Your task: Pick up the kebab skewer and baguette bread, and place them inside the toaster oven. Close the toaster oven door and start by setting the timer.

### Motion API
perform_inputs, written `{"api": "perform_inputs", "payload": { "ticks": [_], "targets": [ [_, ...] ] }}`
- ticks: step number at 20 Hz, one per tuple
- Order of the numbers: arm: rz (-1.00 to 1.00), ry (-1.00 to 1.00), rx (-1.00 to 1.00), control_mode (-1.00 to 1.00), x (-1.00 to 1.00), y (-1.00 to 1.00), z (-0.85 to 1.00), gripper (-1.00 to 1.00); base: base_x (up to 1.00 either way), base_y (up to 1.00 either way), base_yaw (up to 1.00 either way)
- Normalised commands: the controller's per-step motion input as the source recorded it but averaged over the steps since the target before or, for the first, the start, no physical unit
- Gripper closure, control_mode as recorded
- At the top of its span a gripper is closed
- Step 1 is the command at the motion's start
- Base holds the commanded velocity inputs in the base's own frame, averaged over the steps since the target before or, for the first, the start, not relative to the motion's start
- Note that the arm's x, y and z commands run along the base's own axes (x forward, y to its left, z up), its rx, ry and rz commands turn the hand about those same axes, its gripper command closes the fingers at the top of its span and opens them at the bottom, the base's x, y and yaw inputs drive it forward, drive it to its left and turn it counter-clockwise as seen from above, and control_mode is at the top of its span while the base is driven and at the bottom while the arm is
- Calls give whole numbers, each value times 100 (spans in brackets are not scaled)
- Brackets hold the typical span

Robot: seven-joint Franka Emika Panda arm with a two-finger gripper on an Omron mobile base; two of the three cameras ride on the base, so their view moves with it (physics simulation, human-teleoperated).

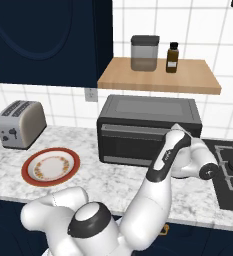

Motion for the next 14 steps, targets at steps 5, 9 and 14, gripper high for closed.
{"api": "perform_inputs", "payload": {
  "ticks": [5,9,14],
  "targets": [
    [0,0,0,-100,1,0,0,-100,0,0,0],
    [0,0,0,-100,8,0,0,-100,0,0,0],
    [0,0,0,-100,8,0,0,-100,0,0,0]
  ]
}}
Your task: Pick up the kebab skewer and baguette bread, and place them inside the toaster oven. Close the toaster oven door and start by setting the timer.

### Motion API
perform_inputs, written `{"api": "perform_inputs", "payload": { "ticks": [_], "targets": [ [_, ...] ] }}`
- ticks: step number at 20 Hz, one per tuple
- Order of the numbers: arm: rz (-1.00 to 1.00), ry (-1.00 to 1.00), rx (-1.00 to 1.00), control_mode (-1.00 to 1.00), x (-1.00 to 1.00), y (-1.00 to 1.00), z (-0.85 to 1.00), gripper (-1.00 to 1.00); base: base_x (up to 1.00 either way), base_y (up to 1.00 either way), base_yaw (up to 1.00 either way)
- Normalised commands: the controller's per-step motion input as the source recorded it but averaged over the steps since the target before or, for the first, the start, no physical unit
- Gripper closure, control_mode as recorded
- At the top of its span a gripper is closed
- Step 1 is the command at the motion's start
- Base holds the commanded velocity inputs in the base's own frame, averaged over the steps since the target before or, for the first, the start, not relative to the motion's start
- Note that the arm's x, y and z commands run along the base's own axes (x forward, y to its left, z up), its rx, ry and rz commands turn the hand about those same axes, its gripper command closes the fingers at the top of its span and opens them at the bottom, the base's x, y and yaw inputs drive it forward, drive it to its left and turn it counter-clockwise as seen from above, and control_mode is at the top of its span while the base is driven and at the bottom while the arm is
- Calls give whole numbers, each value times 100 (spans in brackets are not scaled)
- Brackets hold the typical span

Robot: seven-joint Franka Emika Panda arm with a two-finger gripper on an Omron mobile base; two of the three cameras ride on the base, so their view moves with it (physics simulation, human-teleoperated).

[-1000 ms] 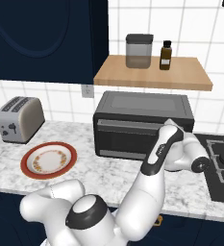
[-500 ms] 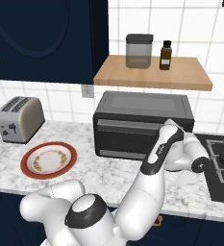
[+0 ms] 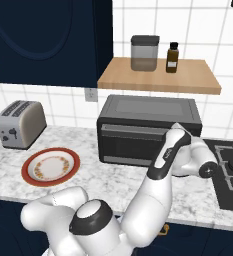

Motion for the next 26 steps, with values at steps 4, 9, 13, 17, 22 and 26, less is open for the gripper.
{"api": "perform_inputs", "payload": {
  "ticks": [4,9,13,17,22,26],
  "targets": [
    [0,0,0,-100,0,0,0,-100,0,0,0],
    [0,0,0,-100,0,0,-7,-100,0,0,0],
    [0,0,0,-100,0,0,-6,-100,0,0,0],
    [0,0,0,-100,0,0,0,-100,0,0,0],
    [0,0,0,-100,0,0,0,-100,0,0,0],
    [0,0,0,-100,0,0,0,-100,0,0,0]
  ]
}}
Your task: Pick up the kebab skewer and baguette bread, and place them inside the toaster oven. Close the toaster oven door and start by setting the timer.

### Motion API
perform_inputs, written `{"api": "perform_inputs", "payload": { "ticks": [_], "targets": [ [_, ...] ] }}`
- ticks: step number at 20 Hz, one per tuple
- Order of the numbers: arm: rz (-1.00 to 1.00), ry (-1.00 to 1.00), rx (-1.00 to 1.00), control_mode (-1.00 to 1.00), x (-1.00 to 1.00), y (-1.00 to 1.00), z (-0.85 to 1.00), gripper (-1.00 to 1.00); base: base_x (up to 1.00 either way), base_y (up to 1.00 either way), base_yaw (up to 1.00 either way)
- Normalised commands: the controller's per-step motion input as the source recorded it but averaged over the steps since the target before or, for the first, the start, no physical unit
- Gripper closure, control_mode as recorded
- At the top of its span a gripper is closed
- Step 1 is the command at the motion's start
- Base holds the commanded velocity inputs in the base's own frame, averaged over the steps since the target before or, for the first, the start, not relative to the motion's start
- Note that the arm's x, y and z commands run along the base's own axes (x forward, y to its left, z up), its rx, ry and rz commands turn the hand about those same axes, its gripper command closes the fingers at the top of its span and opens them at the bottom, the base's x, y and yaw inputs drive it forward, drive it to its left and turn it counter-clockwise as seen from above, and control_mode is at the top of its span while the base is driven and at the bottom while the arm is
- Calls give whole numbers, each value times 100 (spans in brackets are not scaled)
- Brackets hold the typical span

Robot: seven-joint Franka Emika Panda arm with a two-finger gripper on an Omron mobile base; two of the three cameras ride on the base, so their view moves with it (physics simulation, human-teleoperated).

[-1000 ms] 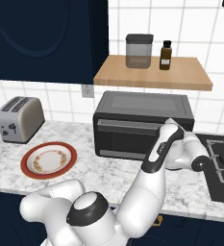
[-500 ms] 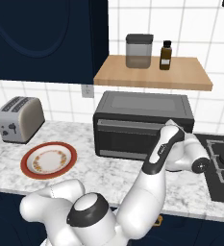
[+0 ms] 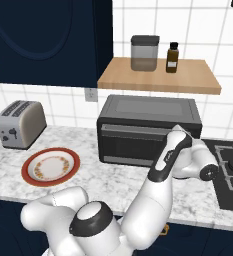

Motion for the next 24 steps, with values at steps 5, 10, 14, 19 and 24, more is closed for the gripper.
{"api": "perform_inputs", "payload": {
  "ticks": [5,10,14,19,24],
  "targets": [
    [0,0,0,-100,4,0,0,100,0,0,0],
    [0,0,0,-100,0,0,0,100,0,0,0],
    [0,0,0,-100,0,0,0,100,0,0,0],
    [0,0,0,-100,0,0,0,100,0,0,0],
    [0,0,0,-100,0,0,0,100,0,0,0]
  ]
}}
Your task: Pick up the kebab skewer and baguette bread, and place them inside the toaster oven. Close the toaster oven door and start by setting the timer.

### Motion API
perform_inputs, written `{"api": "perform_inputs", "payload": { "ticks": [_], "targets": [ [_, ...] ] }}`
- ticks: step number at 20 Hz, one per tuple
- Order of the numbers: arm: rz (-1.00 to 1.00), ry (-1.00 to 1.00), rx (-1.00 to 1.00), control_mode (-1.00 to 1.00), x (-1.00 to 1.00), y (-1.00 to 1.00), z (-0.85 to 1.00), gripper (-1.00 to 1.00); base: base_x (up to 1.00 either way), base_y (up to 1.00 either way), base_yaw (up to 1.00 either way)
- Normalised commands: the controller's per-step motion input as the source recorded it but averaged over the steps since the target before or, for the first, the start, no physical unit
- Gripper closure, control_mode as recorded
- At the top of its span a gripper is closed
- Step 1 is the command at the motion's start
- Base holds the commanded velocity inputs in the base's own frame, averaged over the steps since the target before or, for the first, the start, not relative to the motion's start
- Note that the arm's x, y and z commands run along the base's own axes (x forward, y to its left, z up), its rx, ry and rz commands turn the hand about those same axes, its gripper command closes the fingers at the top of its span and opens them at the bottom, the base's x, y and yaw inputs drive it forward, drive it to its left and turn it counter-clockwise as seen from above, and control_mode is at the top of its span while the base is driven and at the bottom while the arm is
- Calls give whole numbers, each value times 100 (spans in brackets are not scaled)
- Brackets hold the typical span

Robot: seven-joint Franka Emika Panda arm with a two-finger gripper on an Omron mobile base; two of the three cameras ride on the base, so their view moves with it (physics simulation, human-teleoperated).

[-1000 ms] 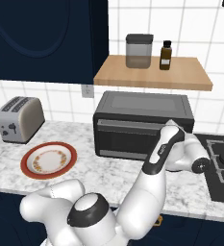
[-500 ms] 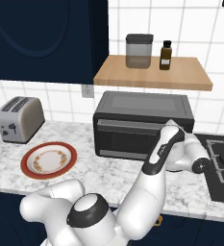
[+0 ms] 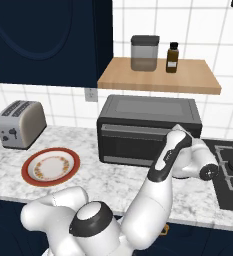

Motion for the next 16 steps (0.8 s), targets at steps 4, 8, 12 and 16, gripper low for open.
{"api": "perform_inputs", "payload": {
  "ticks": [4,8,12,16],
  "targets": [
    [0,0,3,-100,0,0,0,100,0,0,0],
    [0,0,11,-100,0,-8,-2,100,0,0,0],
    [0,0,17,-100,0,-11,-12,100,0,0,0],
    [-1,0,21,-100,0,-11,-20,100,0,0,0]
  ]
}}
